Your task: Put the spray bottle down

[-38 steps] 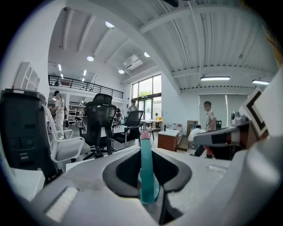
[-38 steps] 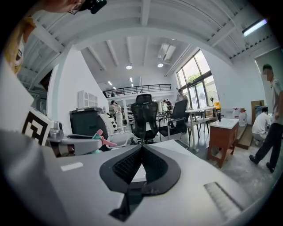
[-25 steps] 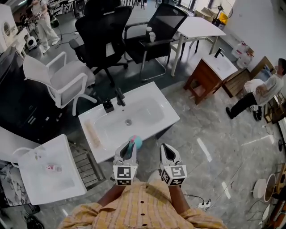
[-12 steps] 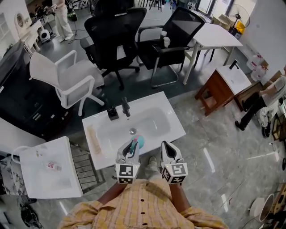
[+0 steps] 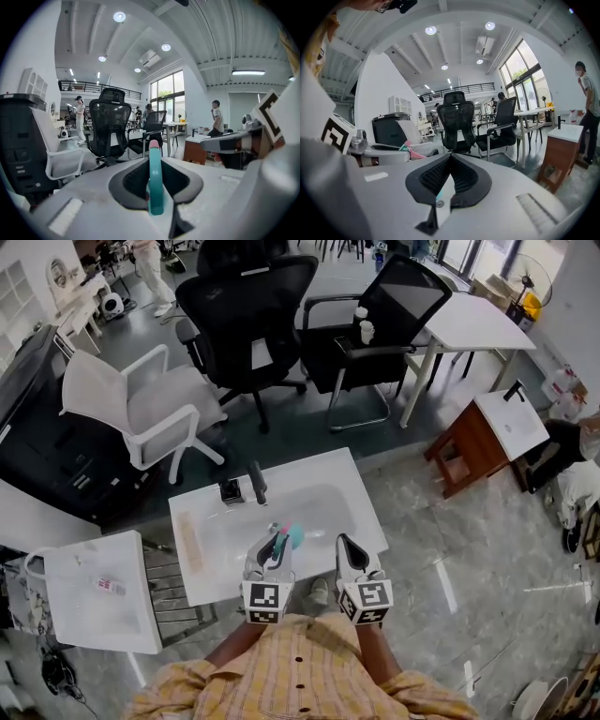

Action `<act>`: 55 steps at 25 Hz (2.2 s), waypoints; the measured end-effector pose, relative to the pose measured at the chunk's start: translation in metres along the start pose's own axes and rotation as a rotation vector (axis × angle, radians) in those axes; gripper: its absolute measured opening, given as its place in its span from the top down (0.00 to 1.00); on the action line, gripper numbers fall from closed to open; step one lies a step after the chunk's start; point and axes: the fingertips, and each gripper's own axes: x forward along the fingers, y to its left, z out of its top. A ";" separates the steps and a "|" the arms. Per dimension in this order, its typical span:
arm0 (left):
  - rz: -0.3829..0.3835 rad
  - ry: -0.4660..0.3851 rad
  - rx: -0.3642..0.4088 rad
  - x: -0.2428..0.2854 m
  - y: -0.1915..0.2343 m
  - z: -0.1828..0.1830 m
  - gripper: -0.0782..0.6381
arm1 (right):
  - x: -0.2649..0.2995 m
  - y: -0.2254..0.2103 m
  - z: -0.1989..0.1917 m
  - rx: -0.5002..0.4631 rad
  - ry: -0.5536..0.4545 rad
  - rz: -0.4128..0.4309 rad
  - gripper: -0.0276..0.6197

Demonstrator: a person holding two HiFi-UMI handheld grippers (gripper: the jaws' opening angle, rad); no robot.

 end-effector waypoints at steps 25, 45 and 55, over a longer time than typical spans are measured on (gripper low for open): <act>0.174 0.060 -0.030 0.135 0.015 0.000 0.79 | 0.072 -0.081 -0.004 0.010 0.071 0.152 0.95; 0.248 0.110 -0.050 0.226 0.057 -0.020 0.79 | 0.089 -0.110 -0.014 0.026 0.085 0.157 0.95; 0.238 0.126 -0.036 0.254 0.068 -0.019 0.79 | 0.092 -0.120 -0.012 0.022 0.085 0.139 0.95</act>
